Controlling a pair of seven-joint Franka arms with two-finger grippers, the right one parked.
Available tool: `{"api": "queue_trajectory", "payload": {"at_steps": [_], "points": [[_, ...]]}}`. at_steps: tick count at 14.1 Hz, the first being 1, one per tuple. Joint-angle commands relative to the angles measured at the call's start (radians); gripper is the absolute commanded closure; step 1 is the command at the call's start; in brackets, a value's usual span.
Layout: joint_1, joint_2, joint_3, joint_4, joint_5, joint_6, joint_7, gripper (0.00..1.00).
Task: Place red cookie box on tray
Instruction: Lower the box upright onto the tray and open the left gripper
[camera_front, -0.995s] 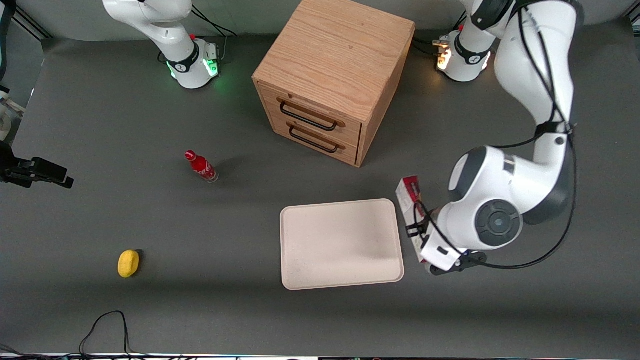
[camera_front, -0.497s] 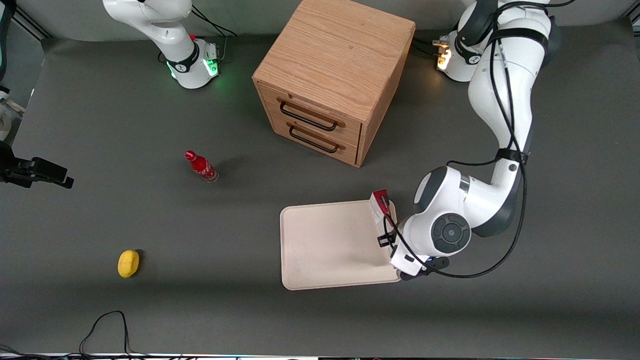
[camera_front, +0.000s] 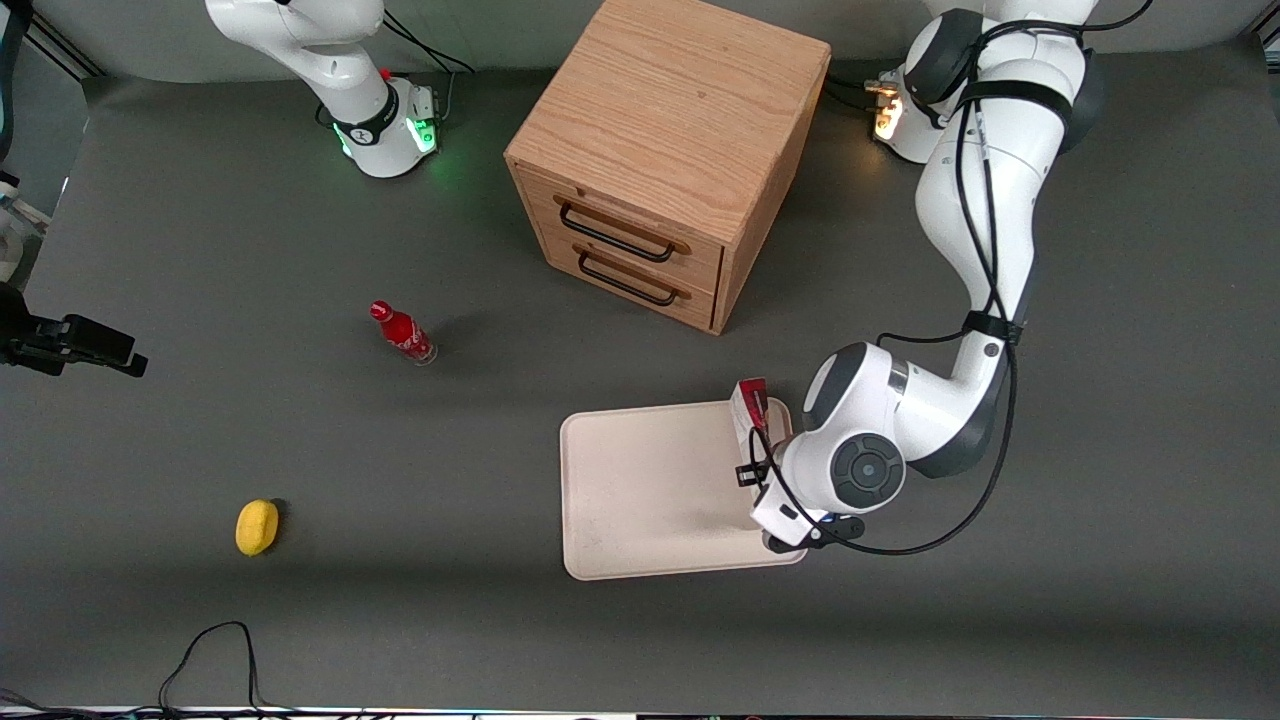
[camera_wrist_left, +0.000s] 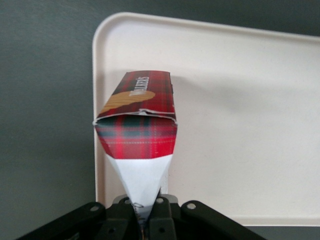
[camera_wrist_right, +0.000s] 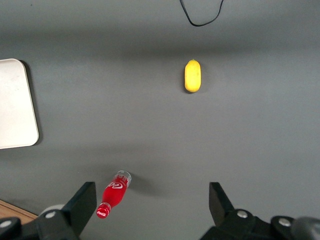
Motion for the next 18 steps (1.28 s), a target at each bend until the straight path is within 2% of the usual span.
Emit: {"api": "queue_trajectory", "payload": {"at_steps": [1, 18], "points": [[-0.019, 0.029, 0.01, 0.04, 0.014, 0.0, 0.04, 1.0], [0.002, 0.037, 0.021, 0.045, 0.014, 0.04, 0.09, 1.0]]}}
